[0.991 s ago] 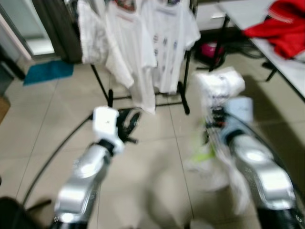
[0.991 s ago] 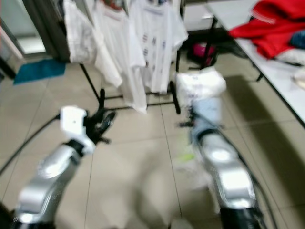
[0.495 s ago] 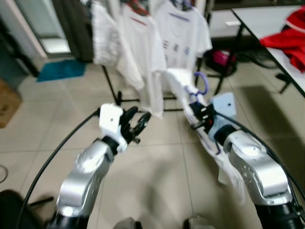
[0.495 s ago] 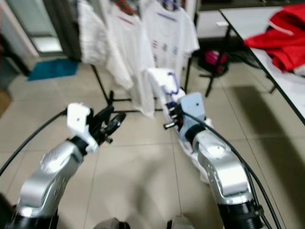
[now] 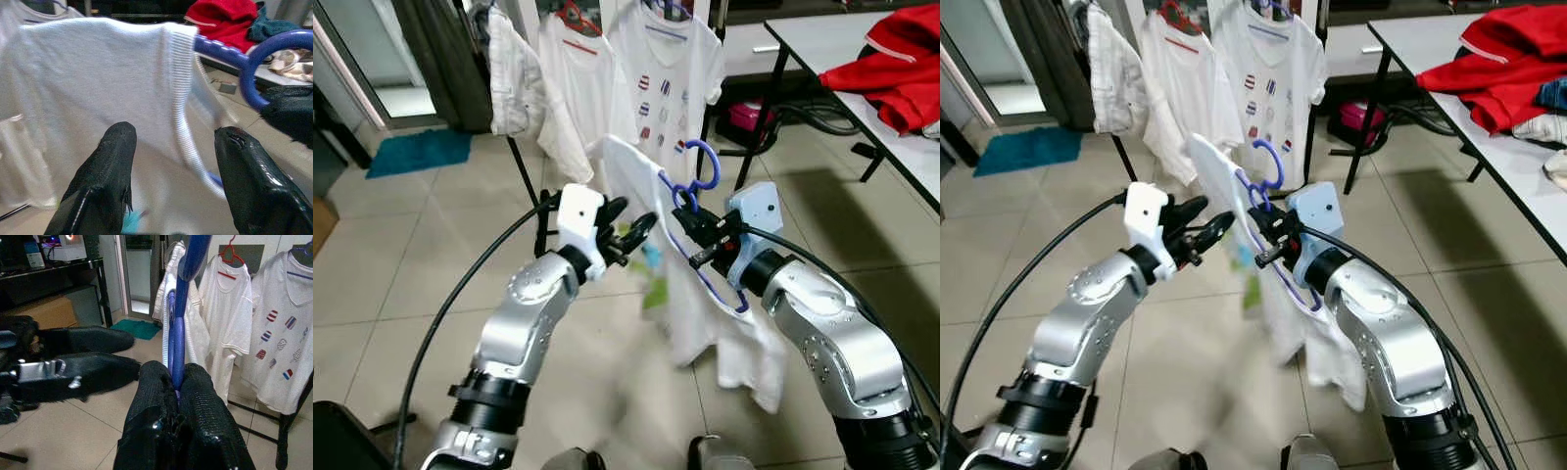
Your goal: Hang hanger
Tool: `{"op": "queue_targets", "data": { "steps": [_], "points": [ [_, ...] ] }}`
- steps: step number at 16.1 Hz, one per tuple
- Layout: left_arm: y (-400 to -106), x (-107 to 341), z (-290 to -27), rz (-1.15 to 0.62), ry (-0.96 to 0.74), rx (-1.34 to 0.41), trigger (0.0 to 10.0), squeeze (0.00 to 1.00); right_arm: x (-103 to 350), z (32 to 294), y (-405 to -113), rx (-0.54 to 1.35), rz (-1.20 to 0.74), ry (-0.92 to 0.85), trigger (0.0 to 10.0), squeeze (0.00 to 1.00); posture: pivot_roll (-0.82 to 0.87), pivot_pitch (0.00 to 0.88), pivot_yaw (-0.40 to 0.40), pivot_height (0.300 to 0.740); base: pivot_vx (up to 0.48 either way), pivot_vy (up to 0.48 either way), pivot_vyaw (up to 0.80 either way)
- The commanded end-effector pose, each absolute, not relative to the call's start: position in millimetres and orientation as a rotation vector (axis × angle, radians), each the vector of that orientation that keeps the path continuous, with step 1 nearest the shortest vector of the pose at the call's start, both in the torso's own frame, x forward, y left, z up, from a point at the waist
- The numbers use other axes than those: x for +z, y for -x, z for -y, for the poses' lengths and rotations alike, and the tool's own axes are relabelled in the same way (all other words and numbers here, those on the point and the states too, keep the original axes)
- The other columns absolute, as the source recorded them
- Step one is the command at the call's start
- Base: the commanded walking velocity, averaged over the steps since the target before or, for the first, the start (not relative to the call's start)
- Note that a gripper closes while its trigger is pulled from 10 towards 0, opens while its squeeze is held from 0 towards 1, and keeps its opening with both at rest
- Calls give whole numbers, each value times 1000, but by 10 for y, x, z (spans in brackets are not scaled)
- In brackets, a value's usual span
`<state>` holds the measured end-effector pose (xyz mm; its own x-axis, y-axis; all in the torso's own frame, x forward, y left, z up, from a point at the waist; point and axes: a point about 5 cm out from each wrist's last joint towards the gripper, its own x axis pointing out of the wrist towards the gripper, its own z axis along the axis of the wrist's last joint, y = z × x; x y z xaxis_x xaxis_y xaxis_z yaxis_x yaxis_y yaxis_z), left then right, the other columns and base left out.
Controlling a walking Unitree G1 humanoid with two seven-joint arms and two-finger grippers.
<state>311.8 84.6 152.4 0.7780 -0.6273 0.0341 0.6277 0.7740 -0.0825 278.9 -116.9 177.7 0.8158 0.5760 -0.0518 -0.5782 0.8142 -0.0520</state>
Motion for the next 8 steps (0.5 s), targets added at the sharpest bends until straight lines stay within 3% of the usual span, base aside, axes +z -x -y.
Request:
{"op": "queue_targets", "data": {
  "steps": [1,3,4,5,8],
  "points": [
    [-3148,1522,-840,7,85,-685,10000,0,1854,1097,-2760,660,-2,57,10000,0,-176,91,102,740,0,0,0],
    [-3185,1503,-827,13,56,-673,10000,0,1859,1080,-2748,672,2,51,10000,0,-177,91,103,740,0,0,0],
    [-3215,1504,-841,30,25,-652,6549,0,1863,1075,-2743,677,5,47,10000,0,-178,91,104,740,0,0,0],
    [-3237,1510,-852,46,11,-636,0,0,1865,1071,-2737,681,7,44,10000,0,-180,90,104,740,0,0,0],
    [-3292,1554,-874,93,-4,-600,0,0,1869,1069,-2707,690,15,27,10000,0,-183,88,106,740,0,0,0]
  ]
}}
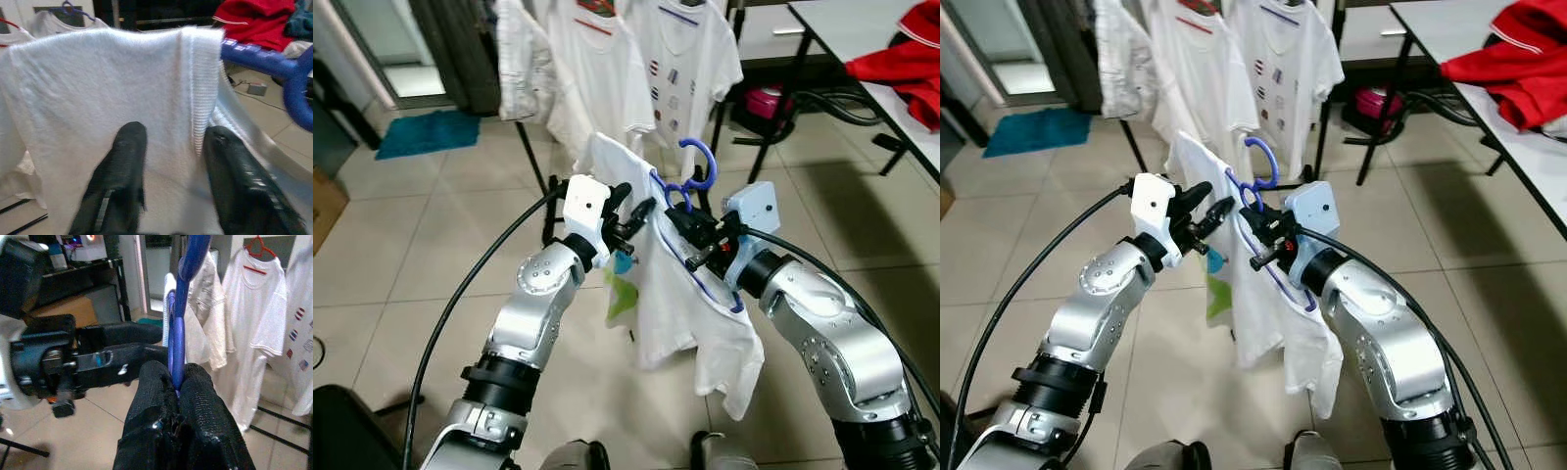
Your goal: Hang hanger
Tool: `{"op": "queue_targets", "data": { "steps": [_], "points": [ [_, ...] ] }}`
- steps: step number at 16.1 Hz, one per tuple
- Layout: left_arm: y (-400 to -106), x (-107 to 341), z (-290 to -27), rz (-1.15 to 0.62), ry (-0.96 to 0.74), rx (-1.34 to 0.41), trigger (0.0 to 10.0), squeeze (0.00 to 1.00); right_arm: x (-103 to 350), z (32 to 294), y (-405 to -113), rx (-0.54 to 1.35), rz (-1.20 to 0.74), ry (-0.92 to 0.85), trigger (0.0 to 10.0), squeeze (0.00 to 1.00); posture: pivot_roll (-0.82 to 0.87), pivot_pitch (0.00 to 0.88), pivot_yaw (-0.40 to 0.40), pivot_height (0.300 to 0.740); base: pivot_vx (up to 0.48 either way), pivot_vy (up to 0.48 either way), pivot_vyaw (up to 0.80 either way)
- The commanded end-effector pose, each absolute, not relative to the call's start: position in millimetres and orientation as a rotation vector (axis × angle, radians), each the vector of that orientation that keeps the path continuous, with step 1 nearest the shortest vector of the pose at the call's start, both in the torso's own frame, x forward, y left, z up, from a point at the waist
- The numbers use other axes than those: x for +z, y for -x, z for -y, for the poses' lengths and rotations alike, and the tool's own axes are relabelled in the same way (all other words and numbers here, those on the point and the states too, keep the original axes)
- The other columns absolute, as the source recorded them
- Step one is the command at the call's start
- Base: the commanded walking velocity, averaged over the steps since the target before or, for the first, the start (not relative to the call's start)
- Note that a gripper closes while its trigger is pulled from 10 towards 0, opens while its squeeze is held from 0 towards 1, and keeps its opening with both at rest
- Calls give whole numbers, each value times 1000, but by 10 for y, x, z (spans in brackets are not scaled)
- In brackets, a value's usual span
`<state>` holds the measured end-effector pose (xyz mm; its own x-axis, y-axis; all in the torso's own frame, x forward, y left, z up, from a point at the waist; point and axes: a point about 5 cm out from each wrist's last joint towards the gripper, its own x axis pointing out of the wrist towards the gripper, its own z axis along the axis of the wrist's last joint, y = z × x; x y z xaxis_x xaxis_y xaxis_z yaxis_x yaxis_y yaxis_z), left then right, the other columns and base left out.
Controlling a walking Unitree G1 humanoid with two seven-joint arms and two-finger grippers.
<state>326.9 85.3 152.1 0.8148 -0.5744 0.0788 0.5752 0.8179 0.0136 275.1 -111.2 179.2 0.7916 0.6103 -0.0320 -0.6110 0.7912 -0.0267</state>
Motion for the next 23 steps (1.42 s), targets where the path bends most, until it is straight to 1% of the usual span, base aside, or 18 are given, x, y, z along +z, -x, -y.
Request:
{"op": "queue_targets", "data": {
  "steps": [1,8,16,19,23],
  "points": [
    [-3304,1550,-880,100,-5,-590,0,0,1865,1067,-2701,690,16,21,10000,0,-185,85,108,740,0,0,0],
    [-3306,1538,-886,120,2,-586,0,0,1848,1057,-2685,691,13,9,10000,0,-181,73,109,740,0,0,0],
    [-3336,1613,-922,149,59,-584,0,0,1805,1085,-2684,670,-12,21,10000,0,-181,81,120,740,0,0,0],
    [-3310,1609,-938,145,77,-572,0,0,1770,1118,-2694,650,-39,32,10000,0,-176,89,111,740,0,0,0],
    [-3251,1666,-969,147,101,-586,0,0,1631,1210,-2747,586,-137,113,10000,0,-172,94,106,740,0,0,0]
  ]
}}
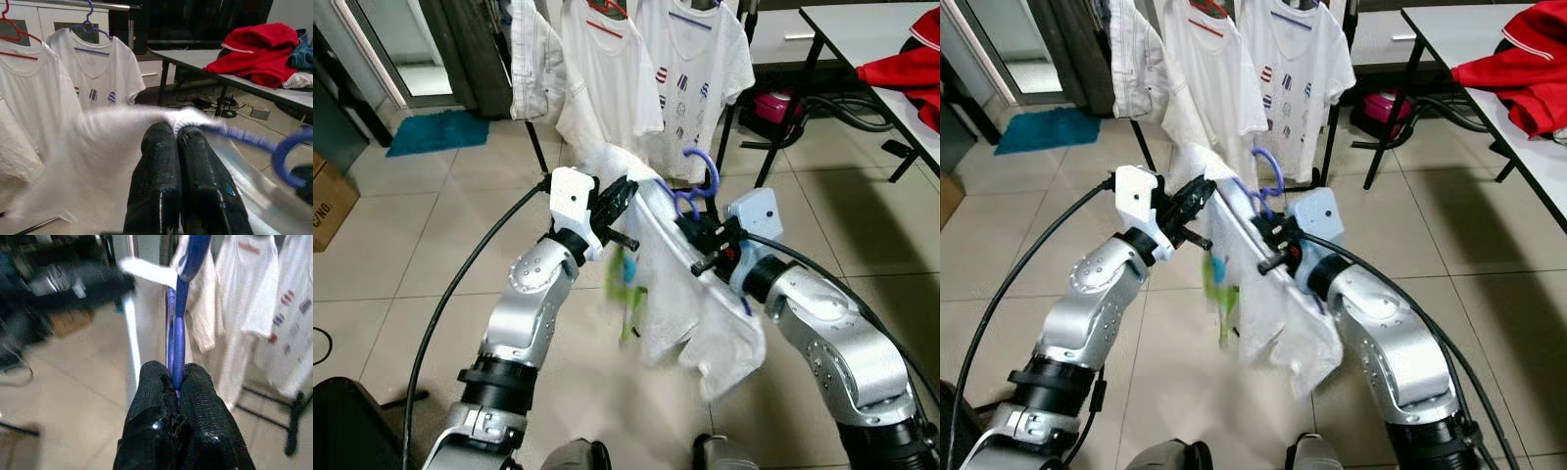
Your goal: Hang hanger
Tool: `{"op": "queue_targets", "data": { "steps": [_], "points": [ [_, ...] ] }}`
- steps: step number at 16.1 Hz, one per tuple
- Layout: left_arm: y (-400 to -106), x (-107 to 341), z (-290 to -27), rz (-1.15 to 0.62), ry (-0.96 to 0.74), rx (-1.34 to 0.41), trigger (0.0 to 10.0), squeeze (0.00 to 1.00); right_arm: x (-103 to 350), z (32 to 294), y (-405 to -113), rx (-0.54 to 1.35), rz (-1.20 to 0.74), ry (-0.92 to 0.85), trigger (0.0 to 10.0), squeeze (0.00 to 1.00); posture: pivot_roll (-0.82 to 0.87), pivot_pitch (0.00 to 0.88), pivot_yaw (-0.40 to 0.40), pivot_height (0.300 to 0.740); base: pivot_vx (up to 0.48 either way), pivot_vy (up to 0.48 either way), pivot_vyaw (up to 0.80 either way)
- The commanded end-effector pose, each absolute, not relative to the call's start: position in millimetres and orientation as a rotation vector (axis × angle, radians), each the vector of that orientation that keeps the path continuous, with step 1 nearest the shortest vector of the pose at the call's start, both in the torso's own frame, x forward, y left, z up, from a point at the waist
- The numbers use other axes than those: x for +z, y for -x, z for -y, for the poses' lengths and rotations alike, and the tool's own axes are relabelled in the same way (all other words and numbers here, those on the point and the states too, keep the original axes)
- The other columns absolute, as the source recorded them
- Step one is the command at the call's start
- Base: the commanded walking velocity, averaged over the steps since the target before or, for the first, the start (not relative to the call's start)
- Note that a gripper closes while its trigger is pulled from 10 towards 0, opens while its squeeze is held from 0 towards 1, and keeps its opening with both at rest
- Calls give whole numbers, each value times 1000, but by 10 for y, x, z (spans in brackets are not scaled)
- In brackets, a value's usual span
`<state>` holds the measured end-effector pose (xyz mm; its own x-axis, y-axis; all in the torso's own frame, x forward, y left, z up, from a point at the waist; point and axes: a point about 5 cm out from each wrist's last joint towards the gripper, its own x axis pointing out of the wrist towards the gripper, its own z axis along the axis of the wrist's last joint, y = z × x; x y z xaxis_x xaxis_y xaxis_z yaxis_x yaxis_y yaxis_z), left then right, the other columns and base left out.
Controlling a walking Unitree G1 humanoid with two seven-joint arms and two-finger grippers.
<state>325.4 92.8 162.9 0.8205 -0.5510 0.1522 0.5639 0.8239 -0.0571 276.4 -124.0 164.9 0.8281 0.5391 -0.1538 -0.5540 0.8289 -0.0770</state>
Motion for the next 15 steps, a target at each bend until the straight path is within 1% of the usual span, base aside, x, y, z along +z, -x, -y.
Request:
{"op": "queue_targets", "data": {
  "steps": [1,4,8,10,13,14,15],
  "points": [
    [-3249,1693,-984,152,110,-580,0,0,1587,1237,-2747,584,-163,140,10000,0,-169,95,104,740,0,0,0],
    [-3321,1750,-1110,162,154,-482,0,0,1528,1254,-2713,605,-201,164,10000,0,-168,96,104,740,0,0,0],
    [-3389,1771,-1251,166,152,-359,0,0,1544,1299,-2661,595,-192,140,10000,0,-172,94,107,740,0,0,0],
    [-3395,1762,-1243,159,150,-367,0,0,1552,1324,-2634,589,-190,125,10000,0,-174,96,111,740,0,0,0],
    [-3342,1731,-1083,135,159,-468,39,0,1606,1301,-2653,590,-162,99,10000,0,-173,96,114,740,0,0,0],
    [-3314,1720,-1022,128,155,-509,6392,0,1621,1288,-2660,590,-155,85,10000,0,-171,95,114,740,0,0,0],
    [-3282,1725,-981,128,174,-534,10000,0,1621,1288,-2665,584,-156,78,10000,0,-170,94,114,740,0,0,0]
  ]
}}
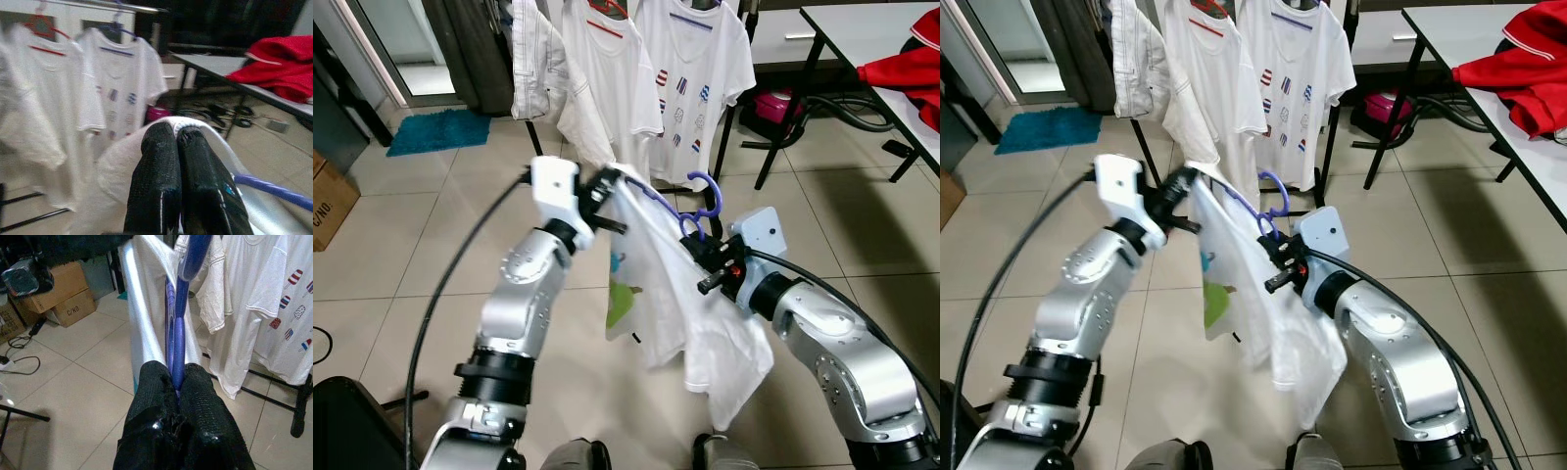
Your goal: Hang hanger
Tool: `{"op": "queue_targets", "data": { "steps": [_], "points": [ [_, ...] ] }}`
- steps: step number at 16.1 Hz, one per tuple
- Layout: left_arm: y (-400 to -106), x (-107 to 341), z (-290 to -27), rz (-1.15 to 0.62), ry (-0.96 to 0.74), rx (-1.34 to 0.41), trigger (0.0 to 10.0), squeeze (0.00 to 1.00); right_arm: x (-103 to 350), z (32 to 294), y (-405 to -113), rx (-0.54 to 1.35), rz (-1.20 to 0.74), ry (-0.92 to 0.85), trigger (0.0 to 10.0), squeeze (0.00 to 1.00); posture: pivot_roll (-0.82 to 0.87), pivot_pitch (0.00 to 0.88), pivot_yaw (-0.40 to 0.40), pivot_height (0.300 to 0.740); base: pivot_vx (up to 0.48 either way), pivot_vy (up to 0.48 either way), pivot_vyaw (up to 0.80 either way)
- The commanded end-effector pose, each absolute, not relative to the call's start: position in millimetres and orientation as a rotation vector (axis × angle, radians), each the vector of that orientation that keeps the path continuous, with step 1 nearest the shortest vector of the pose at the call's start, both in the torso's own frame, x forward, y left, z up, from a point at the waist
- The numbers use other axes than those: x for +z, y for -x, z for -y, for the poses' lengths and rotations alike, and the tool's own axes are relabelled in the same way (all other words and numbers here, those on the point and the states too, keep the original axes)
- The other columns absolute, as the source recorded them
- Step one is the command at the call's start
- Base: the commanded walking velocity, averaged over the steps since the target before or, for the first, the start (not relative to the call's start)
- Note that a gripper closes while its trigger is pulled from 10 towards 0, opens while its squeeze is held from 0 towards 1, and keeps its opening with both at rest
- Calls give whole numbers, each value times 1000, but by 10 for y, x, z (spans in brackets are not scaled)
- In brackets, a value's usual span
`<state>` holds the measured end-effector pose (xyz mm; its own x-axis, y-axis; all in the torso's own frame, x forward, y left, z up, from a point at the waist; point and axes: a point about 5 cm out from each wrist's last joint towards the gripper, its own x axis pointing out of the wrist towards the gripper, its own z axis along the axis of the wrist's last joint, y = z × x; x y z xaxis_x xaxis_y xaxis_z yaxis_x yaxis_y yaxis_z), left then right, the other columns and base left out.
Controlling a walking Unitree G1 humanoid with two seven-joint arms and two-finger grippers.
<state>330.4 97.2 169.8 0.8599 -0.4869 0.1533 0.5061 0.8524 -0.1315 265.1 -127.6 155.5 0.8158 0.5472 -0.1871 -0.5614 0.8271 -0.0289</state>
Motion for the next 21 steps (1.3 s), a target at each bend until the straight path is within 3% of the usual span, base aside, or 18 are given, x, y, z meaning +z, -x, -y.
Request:
{"op": "queue_targets", "data": {
  "steps": [1,2,3,7,11,12,16,21],
  "points": [
    [-3252,1738,-954,132,208,-571,10000,0,1617,1291,-2666,580,-160,73,10000,0,-170,94,114,740,0,0,0],
    [-3221,1714,-982,121,160,-575,10000,996,1601,1316,-2677,560,-171,70,10000,0,-166,92,118,740,0,0,0],
    [-3191,1684,-1036,112,149,-564,10000,1000,1589,1341,-2686,551,-178,42,10000,0,-164,92,119,740,0,0,0],
    [-3073,1646,-1106,79,133,-596,10000,1000,1578,1376,-2719,505,-193,-17,10000,0,-160,92,123,740,0,0,0],
    [-2884,1574,-1304,35,113,-517,10000,1000,1624,1370,-2751,438,-146,-76,10000,0,-155,85,135,740,0,0,0],
    [-2832,1549,-1331,22,139,-483,10000,0,1611,1394,-2747,397,-148,-90,10000,0,-155,80,140,740,0,0,0],
    [-2672,1422,-1414,12,43,-407,10000,0,1499,1565,-2752,205,-164,-86,10000,0,-149,79,135,740,0,0,0],
    [-2670,1416,-1523,-2,20,-334,10000,0,1370,1621,-2671,131,-151,16,10000,0,-140,52,154,740,350,0,0]
  ]
}}
